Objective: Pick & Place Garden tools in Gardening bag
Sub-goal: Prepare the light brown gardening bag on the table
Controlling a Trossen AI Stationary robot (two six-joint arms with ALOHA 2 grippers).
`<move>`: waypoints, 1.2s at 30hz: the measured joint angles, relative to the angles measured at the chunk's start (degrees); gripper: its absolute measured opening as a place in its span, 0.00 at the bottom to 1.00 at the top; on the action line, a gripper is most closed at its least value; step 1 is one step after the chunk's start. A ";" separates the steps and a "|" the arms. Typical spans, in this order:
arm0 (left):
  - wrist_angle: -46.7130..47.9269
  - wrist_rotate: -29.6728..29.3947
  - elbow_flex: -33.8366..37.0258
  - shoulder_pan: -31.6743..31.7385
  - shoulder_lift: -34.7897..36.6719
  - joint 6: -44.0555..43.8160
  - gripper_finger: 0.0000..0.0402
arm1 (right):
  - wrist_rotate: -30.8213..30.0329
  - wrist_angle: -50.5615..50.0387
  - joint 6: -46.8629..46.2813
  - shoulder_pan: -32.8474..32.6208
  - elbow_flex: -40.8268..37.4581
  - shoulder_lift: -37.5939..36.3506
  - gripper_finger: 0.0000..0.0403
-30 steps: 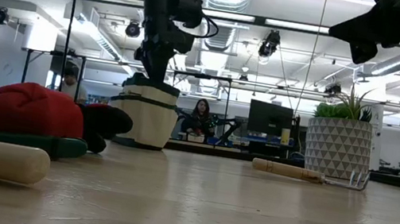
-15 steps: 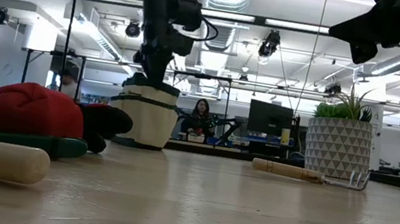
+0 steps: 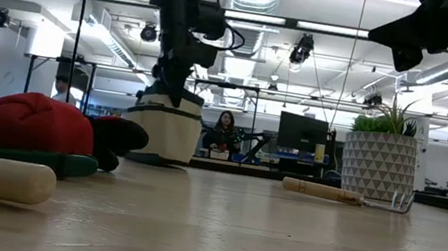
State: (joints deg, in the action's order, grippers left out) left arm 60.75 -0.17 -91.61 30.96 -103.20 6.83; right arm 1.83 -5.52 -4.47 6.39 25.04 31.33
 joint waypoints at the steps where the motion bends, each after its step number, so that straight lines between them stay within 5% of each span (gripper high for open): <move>1: -0.35 0.69 0.00 0.00 0.00 -0.06 0.01 | 0.02 0.00 0.00 0.00 0.00 0.00 0.02; 12: -0.79 11.75 -0.02 -2.20 0.00 -1.32 0.00 | 0.01 0.00 0.00 0.01 0.00 0.00 0.02; 36: -4.32 7.83 -0.01 -27.72 0.00 -10.33 0.00 | 0.00 0.00 0.00 0.00 0.00 0.00 0.02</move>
State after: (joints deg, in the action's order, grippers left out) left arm 56.43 7.67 -91.62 3.25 -103.20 -3.50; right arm 1.83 -5.52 -4.47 6.39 25.04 31.33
